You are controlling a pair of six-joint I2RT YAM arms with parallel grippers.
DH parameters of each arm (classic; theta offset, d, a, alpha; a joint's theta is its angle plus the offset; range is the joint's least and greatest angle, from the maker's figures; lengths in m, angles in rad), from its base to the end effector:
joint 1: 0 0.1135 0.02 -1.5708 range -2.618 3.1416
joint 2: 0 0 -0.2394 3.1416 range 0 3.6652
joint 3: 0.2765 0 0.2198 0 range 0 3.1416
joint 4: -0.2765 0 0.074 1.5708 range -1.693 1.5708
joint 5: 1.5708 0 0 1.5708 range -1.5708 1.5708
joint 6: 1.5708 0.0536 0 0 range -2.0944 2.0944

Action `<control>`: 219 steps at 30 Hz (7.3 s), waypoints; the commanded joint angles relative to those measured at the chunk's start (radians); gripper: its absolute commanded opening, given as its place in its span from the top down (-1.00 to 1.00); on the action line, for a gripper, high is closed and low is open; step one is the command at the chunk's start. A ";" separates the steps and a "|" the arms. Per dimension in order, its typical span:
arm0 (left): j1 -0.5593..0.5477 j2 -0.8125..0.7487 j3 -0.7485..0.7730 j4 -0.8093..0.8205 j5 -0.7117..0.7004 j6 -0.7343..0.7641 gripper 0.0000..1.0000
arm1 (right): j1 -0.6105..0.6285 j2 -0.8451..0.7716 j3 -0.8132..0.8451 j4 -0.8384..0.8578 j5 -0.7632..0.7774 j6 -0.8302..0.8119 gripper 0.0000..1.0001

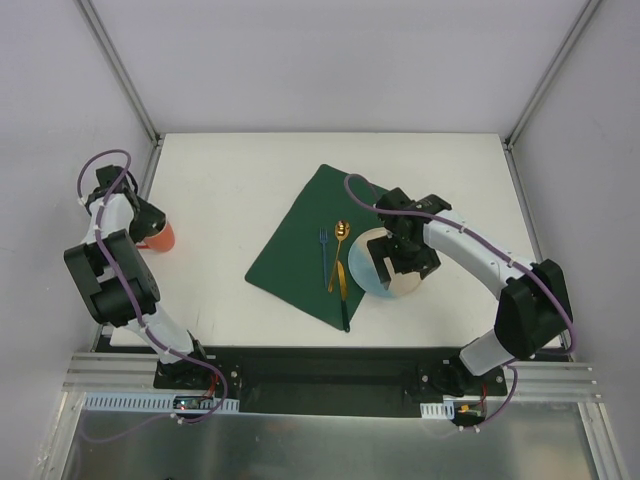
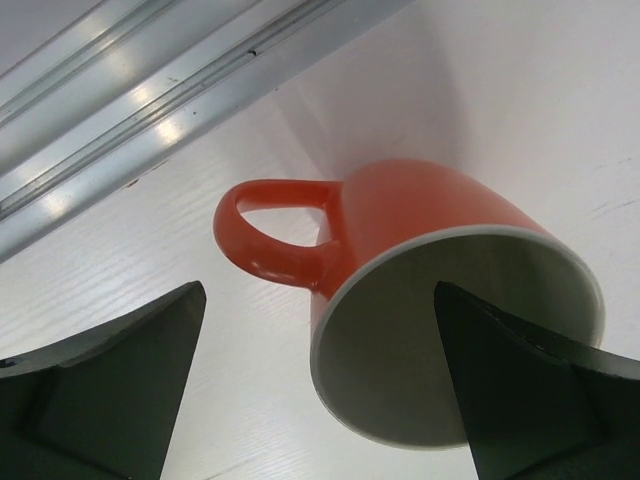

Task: Set the dinner table for one person
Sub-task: Place the cup at the corner of the board, then move the plate to the corner of the board, then pick up the fork from the napkin, then pick up the spoon from the napkin.

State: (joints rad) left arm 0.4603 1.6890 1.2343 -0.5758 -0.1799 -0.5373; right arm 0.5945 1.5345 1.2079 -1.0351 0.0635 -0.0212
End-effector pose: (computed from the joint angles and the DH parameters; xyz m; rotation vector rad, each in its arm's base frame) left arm 0.2912 0.1551 0.2036 -1.2948 2.2418 0.2057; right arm 0.2151 0.1413 0.2170 -0.8765 2.7887 -0.0023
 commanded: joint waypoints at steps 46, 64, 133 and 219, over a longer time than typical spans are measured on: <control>-0.704 -0.695 -0.158 -0.265 0.220 -0.227 -0.98 | -0.618 0.113 -0.335 0.639 -0.424 0.208 -0.12; -0.709 -0.546 -0.042 -0.263 0.220 -0.135 -0.99 | -0.621 0.075 -0.233 0.600 -0.343 0.228 0.98; -0.709 -0.523 -0.073 -0.251 0.316 -0.108 -0.99 | -1.145 0.337 0.165 0.366 -0.048 0.184 0.17; -1.160 0.428 0.623 -0.323 0.122 -0.256 -0.98 | -0.403 -0.071 -0.019 0.176 -0.173 0.133 -0.43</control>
State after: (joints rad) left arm -0.6453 2.0701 1.7599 -0.8104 0.0235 -0.7345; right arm 0.1864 1.5730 1.2064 -0.7792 -0.2161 0.1036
